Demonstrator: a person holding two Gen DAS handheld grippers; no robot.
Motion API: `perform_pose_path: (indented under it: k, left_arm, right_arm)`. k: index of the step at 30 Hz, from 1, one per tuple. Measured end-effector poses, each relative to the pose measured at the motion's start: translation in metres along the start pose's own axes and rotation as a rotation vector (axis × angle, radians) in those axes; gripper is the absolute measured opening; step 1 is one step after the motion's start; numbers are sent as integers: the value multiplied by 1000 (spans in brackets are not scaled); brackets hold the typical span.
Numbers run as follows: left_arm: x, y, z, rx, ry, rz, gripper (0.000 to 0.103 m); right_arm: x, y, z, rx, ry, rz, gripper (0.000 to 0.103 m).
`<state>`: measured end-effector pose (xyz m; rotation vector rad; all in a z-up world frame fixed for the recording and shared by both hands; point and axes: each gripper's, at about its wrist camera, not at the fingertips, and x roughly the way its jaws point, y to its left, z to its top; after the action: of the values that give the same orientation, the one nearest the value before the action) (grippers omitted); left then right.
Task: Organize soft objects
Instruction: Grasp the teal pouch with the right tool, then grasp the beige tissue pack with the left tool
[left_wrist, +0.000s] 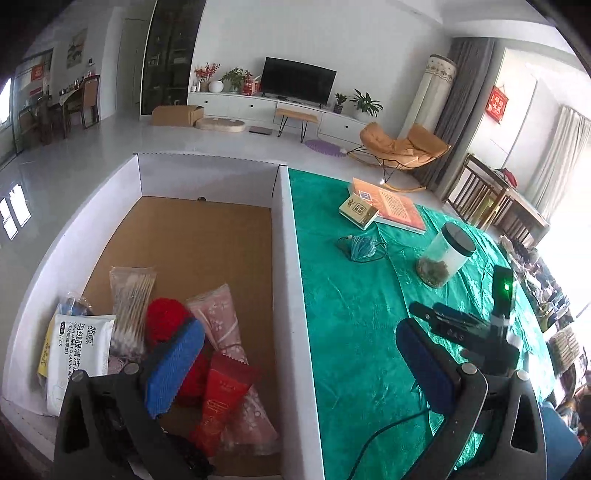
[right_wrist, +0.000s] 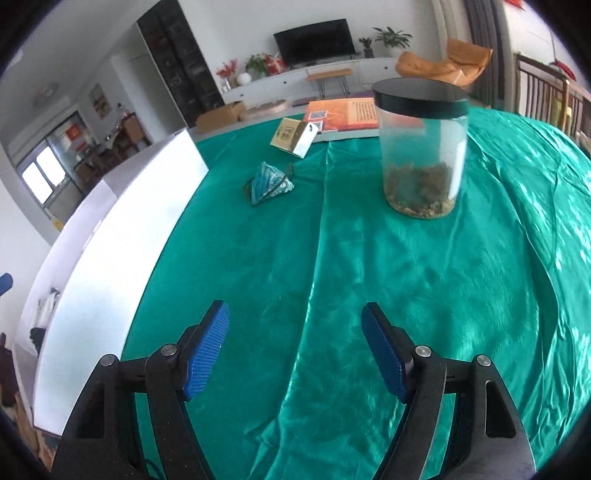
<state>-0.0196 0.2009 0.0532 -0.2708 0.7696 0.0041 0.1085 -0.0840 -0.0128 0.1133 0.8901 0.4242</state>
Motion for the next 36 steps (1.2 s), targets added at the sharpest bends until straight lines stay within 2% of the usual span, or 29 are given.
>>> perform_pose_path:
  k: [3, 7, 10, 11, 13, 16, 21, 25, 27, 29, 32, 36]
  left_arm:
    - [2, 9, -3, -16, 12, 13, 103]
    - [4, 20, -1, -45, 10, 56, 103]
    - [10, 21, 3, -45, 17, 77, 103]
    - [13, 19, 5, -39, 21, 80, 103]
    - [18, 12, 9, -19, 26, 72, 103]
    - [23, -3, 18, 18, 22, 37, 103]
    - [41, -44, 44, 66, 57, -70, 103]
    - [78, -86, 77, 63, 154, -229, 103]
    - [109, -102, 97, 18, 196, -267, 103]
    - [151, -111, 116, -35, 242, -278, 103]
    - [222, -113, 137, -163, 306, -265, 103]
    - [304, -112, 151, -233, 320, -163, 103]
  right_arm:
    - [44, 5, 38, -42, 17, 30, 78]
    - [102, 14, 84, -29, 53, 75, 78]
    - [134, 23, 105, -26, 58, 77, 77]
    - [143, 24, 108, -33, 62, 59, 74]
    - [152, 22, 109, -45, 80, 15, 48]
    - [136, 8, 97, -18, 44, 37, 47]
    - [64, -16, 44, 12, -3, 38, 47]
    - [2, -48, -2, 73, -68, -42, 47]
    - [-20, -68, -16, 136, -106, -90, 47]
    - [-37, -83, -28, 178, -144, -117, 47]
    - [-54, -94, -34, 168, -189, -187, 47]
    - [-73, -114, -43, 216, -228, -222, 47]
